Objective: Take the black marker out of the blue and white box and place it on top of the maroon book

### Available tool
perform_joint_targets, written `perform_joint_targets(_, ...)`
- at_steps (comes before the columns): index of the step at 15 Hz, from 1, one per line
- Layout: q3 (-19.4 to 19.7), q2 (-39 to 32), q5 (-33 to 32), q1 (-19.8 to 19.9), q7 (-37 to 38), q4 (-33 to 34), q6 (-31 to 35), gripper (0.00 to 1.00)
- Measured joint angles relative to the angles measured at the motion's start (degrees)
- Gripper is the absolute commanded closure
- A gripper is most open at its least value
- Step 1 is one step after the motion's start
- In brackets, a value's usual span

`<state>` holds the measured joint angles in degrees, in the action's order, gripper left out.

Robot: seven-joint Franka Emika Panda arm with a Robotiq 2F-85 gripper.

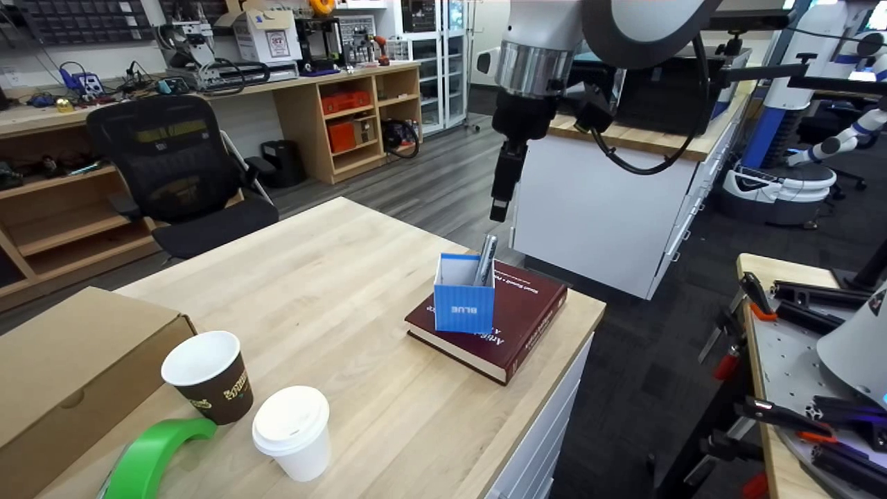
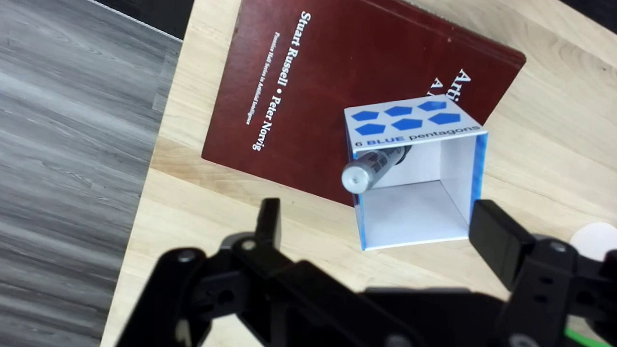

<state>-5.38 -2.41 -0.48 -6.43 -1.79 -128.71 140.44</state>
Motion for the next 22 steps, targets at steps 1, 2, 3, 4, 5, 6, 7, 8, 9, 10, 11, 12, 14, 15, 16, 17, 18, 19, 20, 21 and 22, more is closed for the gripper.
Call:
perform_joint_targets(1, 0.07, -0.59, 0.19, 0.08, 0.00, 0.35, 0.10, 0.00)
perform_joint_targets(2, 0.11, -1.19, 0.47, 0.21, 0.00, 0.77, 0.15, 0.00)
perform_joint_targets(3, 0.14, -1.76, 0.96, 0.37, -0.02, 1.17, 0.16, 0.00)
perform_joint_targets(4, 0.14, -2.29, 1.69, 0.50, -0.13, 1.59, 0.16, 0.00)
perform_joint_targets(5, 0.14, -2.88, 2.85, 0.60, -0.48, 2.00, 0.16, 0.00)
perform_joint_targets(6, 0.14, -3.47, 4.08, 0.71, -0.98, 2.40, 0.16, 0.00)
perform_joint_targets(7, 0.14, -4.12, 5.12, 0.80, -1.46, 2.86, 0.15, 0.00)
perform_joint_targets(8, 0.14, -4.75, 5.99, 0.92, -1.83, 3.20, 0.15, 0.00)
perform_joint_targets(9, 0.14, -5.37, 6.57, 1.02, -2.05, 3.60, 0.12, 0.00)
perform_joint_targets(10, 0.14, -5.97, 6.91, 1.12, -2.18, 3.91, 0.10, 0.00)
perform_joint_targets(11, 0.14, -6.52, 7.01, 1.21, -2.25, 4.20, 0.06, 0.00)
perform_joint_targets(12, 0.14, -7.00, 7.02, 1.26, -2.26, 4.44, 0.06, 0.00)
perform_joint_targets(14, 0.14, -7.71, 7.02, 1.34, -2.27, 4.62, 0.04, 0.00)
perform_joint_targets(15, 0.14, -7.99, 7.02, 1.38, -2.27, 4.68, 0.01, 0.00)
perform_joint_targets(16, 0.14, -8.24, 7.02, 1.43, -2.27, 4.72, -0.01, 0.00)
perform_joint_targets(17, 0.14, -8.57, 7.02, 1.47, -2.27, 4.84, -0.20, 0.00)
perform_joint_targets(18, 0.14, -8.90, 7.02, 1.49, -2.27, 4.97, -0.46, 0.00)
perform_joint_targets(19, 0.14, -9.11, 6.96, 1.49, -2.27, 5.02, -0.91, 0.00)
perform_joint_targets(20, 0.14, -9.25, 6.94, 1.49, -2.27, 5.10, -1.63, 0.00)
perform_joint_targets(21, 0.14, -9.39, 6.94, 1.49, -2.27, 5.25, -2.46, 0.00)
perform_joint_targets(22, 0.14, -9.53, 6.94, 1.49, -2.27, 5.40, -3.09, 0.00)
